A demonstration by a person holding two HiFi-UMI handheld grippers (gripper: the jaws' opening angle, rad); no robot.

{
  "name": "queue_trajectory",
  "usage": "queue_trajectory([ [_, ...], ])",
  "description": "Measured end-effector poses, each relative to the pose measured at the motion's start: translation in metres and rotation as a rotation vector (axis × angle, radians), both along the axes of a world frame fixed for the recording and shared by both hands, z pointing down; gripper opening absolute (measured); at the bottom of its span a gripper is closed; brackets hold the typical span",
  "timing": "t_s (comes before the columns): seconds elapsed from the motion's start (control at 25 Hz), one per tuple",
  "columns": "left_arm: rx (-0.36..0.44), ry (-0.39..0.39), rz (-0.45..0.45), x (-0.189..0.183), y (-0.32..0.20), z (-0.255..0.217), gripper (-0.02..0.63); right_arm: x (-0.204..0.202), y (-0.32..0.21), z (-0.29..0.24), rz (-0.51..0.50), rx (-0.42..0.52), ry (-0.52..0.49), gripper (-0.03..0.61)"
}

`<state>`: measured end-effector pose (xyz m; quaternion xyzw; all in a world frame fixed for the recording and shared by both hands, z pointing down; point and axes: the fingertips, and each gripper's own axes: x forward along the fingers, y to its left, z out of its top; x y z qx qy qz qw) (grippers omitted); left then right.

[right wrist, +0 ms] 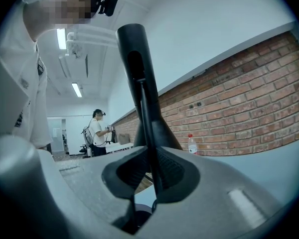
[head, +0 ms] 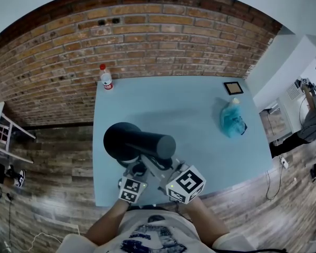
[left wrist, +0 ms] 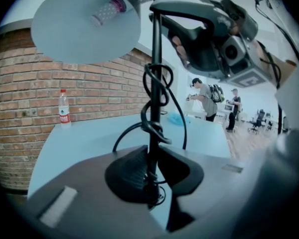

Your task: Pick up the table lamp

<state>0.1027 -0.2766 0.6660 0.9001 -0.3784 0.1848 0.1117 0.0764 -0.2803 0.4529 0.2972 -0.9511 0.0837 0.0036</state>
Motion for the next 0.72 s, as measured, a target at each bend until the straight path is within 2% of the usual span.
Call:
queue_trajectory([
  [0.28,-0.009,-0.005,0.011,-0.004,0.005,0.001,0.052,-0.008,0.008,0.001,-0.028,-0.001,0.032,0.042],
  [0.72,-0.008,-0.021,0.001,-0.011,0.015,-0.004,0.052,-0.006,0.013,-0.003,-0.021,-0.009,0.004,0.041],
])
